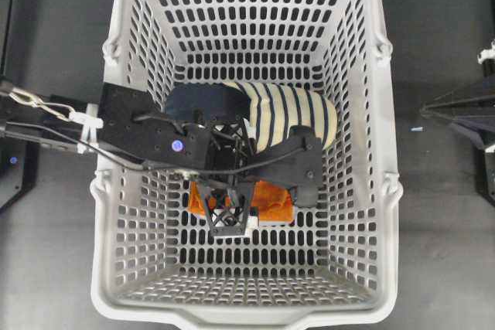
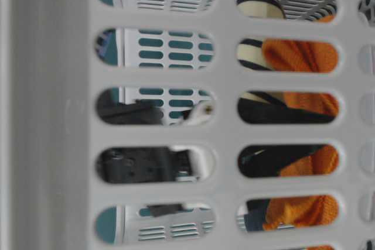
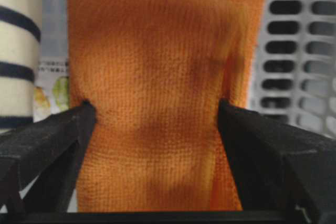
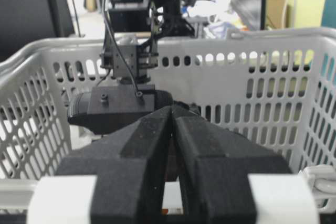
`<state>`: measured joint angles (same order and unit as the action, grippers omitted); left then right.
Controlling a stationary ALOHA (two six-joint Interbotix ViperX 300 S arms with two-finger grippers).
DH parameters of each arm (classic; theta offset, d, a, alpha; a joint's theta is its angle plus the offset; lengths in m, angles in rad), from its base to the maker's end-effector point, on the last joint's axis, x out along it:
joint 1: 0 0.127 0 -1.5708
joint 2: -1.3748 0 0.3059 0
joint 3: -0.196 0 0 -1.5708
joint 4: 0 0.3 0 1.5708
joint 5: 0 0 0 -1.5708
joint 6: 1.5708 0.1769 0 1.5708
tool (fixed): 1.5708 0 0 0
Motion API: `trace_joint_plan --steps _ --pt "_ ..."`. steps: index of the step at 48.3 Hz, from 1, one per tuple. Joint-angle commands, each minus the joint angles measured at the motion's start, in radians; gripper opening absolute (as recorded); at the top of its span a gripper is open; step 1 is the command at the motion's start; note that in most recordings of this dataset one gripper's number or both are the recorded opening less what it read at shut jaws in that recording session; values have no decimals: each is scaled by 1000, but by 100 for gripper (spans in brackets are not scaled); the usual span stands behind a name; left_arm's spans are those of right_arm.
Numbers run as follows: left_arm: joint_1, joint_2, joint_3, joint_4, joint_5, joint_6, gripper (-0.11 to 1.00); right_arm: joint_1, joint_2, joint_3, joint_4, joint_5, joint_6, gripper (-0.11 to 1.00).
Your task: Pick up the orange cloth from the shopping basket with the left arm.
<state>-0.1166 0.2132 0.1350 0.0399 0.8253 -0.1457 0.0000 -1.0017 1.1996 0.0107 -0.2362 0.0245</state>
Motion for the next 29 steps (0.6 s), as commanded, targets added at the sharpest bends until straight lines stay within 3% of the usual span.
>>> trace_joint_plan --steps 1,8,13,26,29 --pt "-2 2 31 3 -20 -3 89 2 5 -6 3 -5 2 0" --pt "-2 -5 72 3 -63 -3 88 2 5 -5 3 -5 2 0" --pt "-5 -14 74 3 -66 -3 80 2 5 -3 3 -5 2 0" --pt "0 -86 46 5 -37 12 16 2 2 2 3 -5 2 0" --pt "2 -107 25 5 2 18 14 2 0 2 3 -5 2 0"
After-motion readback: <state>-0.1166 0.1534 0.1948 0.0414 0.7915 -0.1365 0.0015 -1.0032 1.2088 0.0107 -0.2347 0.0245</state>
